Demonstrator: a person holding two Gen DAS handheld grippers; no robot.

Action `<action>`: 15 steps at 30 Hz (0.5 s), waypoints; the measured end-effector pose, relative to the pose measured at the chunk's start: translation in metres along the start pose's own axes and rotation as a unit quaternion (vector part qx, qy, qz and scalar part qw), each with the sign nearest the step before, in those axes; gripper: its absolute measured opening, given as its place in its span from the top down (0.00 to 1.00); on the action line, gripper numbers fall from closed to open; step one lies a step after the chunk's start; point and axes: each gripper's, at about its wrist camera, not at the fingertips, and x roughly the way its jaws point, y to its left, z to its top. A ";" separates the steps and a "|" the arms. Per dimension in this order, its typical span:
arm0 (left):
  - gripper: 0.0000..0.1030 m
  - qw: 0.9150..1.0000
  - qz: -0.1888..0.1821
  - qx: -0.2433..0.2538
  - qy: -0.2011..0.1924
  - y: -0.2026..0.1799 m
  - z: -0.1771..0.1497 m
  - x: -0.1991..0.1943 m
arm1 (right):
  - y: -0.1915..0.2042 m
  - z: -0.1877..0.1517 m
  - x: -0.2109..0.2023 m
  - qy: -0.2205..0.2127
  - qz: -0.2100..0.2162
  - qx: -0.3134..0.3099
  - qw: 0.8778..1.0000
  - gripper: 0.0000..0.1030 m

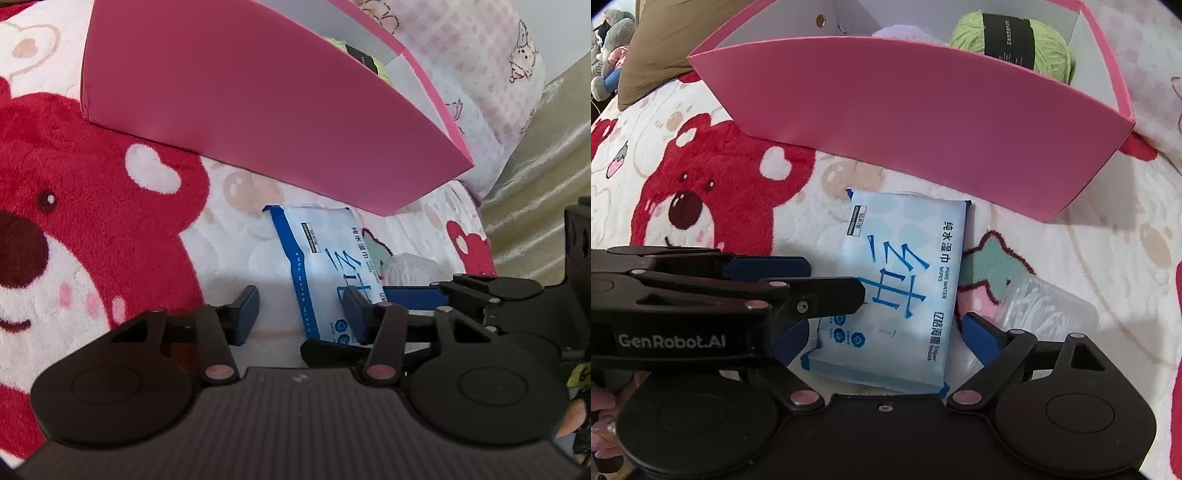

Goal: Organize objects
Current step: 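Close the left gripper on the blue-and-white wet-wipes pack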

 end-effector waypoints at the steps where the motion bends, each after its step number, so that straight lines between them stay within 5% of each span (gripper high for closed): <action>1: 0.61 1.000 0.000 0.000 -0.001 0.000 -0.001 0.001 | 0.001 0.000 0.000 -0.001 -0.001 -0.003 1.000 0.15; 3: 0.66 1.000 0.000 -0.004 -0.005 0.001 -0.001 0.001 | 0.001 -0.001 0.001 -0.001 0.005 -0.006 1.000 0.23; 10: 0.70 1.000 0.002 -0.020 -0.015 0.004 -0.003 0.002 | -0.001 -0.001 0.004 0.009 0.010 0.015 1.000 0.31; 15: 0.75 0.996 -0.036 -0.083 -0.009 0.017 -0.005 0.003 | 0.002 -0.003 -0.001 -0.002 0.010 0.010 1.000 0.35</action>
